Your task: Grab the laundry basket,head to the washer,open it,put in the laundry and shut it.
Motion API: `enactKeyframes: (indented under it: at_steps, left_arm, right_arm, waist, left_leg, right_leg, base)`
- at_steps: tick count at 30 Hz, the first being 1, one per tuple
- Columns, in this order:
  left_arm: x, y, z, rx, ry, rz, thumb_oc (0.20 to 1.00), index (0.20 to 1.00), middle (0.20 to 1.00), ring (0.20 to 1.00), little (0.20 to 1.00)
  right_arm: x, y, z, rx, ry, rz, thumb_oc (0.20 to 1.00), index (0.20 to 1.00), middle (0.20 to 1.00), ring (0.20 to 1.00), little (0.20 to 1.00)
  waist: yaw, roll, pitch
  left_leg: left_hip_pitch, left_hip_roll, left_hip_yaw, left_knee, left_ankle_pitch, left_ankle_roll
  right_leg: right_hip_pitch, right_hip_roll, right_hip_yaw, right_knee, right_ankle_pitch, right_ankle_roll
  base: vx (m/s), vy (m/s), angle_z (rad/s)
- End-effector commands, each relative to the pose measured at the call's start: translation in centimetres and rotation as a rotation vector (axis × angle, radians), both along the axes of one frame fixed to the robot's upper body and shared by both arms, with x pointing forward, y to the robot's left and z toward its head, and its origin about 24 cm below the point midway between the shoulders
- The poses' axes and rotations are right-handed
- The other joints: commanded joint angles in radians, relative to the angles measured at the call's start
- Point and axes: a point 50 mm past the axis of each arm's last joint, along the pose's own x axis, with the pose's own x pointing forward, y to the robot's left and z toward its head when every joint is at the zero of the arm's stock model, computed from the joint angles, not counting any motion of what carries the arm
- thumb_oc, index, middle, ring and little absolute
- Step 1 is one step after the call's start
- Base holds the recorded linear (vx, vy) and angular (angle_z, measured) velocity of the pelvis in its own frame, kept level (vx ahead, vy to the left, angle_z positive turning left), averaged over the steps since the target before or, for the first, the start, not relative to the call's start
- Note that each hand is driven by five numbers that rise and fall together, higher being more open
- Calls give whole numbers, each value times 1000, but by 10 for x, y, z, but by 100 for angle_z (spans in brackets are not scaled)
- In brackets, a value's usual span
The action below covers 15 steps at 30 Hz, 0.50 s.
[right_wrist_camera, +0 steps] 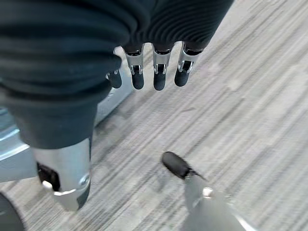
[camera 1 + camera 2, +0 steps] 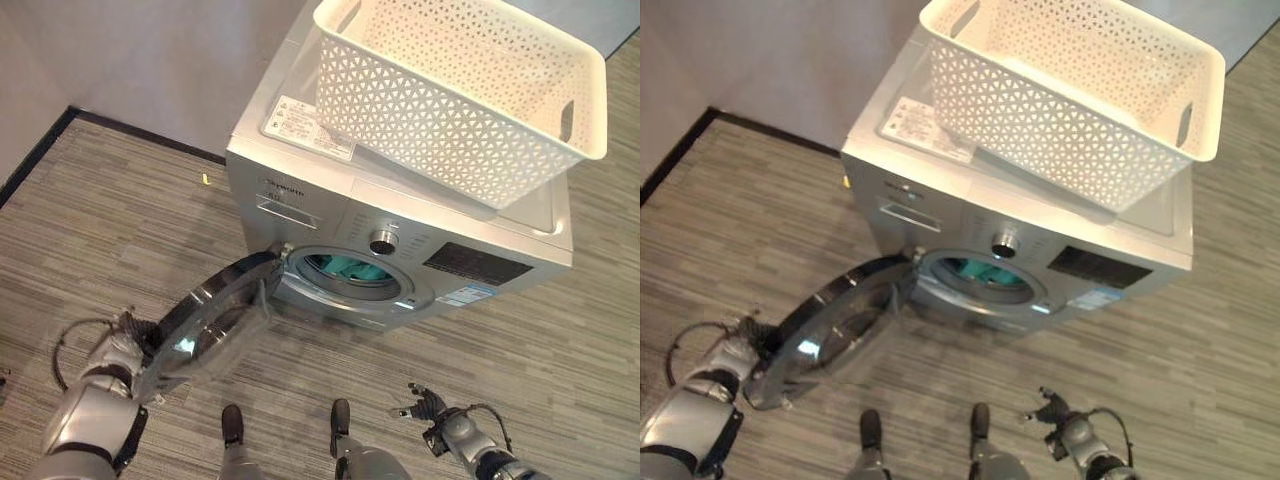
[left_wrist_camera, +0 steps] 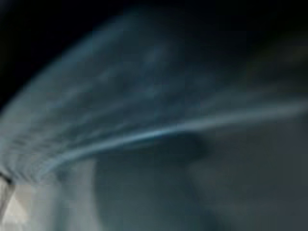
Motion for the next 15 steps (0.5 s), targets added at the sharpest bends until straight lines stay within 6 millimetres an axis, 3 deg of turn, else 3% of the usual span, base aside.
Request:
enactKeyframes:
  at_steps: [1, 5, 8, 9, 10, 11, 15]
  left_arm:
    - [8, -58, -28, -89, 114, -205, 1000, 1000, 1000, 1000, 1000]
    - [17, -136, -42, -156, 76, -485, 1000, 1000, 1000, 1000, 1000]
    - [21, -147, -36, -203, -10, -511, 1000, 1000, 1000, 1000, 1000]
    - [17, -175, -34, -313, -85, -565, 1000, 1000, 1000, 1000, 1000]
    - [17, -175, -34, -313, -84, -565, 1000, 1000, 1000, 1000, 1000]
    - [16, -191, -31, -375, -113, -608, 1000, 1000, 1000, 1000, 1000]
    - [21, -220, -21, -462, -166, -667, 1000, 1000, 1000, 1000, 1000]
  right_arm:
    - [0, -14, 0, -40, 20, -33, 1000, 1000, 1000, 1000, 1000]
    - [5, -24, 5, -70, 4, -52, 1000, 1000, 1000, 1000, 1000]
    - [4, -30, 6, -74, -7, -91, 1000, 1000, 1000, 1000, 1000]
    - [5, -36, 8, -76, -16, -128, 1000, 1000, 1000, 1000, 1000]
    - [5, -36, 8, -76, -16, -128, 1000, 1000, 1000, 1000, 1000]
    - [1, -41, 7, -85, -4, -152, 1000, 1000, 1000, 1000, 1000]
    - [-5, -44, 4, -88, 16, -188, 1000, 1000, 1000, 1000, 1000]
  waist:
    - [-1, 10, -12]
    - [1, 49, -13]
    - [8, 60, -11]
    - [15, 83, -13]
    - [16, 83, -12]
    - [16, 97, -18]
    - [8, 119, -18]
  left_leg:
    - [25, 27, -46, 6, -41, 8]
    - [79, 14, -36, 6, -56, 18]
    - [95, 9, -33, 6, -61, 20]
    - [116, 0, -32, 6, -66, 25]
    - [118, 0, -31, 6, -66, 25]
    - [135, -2, -28, 6, -71, 27]
    - [160, -7, -24, 6, -79, 28]
  right_leg:
    - [-13, -74, 37, 1, -47, 77]
    - [32, -83, 38, 1, -56, 78]
    - [46, -88, 37, 1, -57, 80]
    - [63, -94, 32, 1, -62, 79]
    - [65, -94, 32, 1, -62, 79]
    - [80, -97, 32, 1, -67, 78]
    - [100, -98, 37, 1, -73, 76]
  base:
    - [65, 3, -9]
    - [63, -14, 5]
    - [59, -13, -6]
    - [55, 10, -5]
    - [111, 3, -8]
    - [74, -27, -14]
    - [53, -24, -8]
